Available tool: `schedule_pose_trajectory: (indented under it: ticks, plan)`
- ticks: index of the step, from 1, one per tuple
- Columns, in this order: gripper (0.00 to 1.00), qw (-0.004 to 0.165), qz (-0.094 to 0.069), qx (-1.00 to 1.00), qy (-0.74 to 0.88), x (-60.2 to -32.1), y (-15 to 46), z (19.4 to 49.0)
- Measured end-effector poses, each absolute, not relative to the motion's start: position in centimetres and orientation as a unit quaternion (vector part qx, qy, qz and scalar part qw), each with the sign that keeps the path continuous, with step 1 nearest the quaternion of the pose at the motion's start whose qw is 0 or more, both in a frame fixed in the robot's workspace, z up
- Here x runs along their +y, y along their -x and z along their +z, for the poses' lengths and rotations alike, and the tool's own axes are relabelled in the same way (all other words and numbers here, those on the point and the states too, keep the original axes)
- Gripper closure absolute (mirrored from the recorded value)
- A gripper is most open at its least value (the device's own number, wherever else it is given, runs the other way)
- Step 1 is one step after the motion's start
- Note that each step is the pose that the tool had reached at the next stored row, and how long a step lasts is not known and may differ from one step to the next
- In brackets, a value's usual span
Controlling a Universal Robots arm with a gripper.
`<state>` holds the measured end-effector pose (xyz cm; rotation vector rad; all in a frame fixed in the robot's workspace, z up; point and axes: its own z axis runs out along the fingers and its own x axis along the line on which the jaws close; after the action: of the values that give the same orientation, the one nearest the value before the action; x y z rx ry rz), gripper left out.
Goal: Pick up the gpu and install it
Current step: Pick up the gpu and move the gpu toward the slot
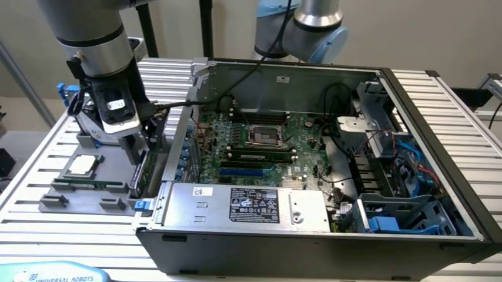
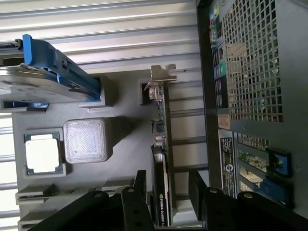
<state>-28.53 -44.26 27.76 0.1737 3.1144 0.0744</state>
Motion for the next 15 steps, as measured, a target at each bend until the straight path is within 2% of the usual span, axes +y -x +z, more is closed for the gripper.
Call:
schedule_pose_trajectory:
  ticks: [15]
  plan:
    - [0.52,0.011,0.024,0.998,-0.065,-43.7,28.9,25.0]
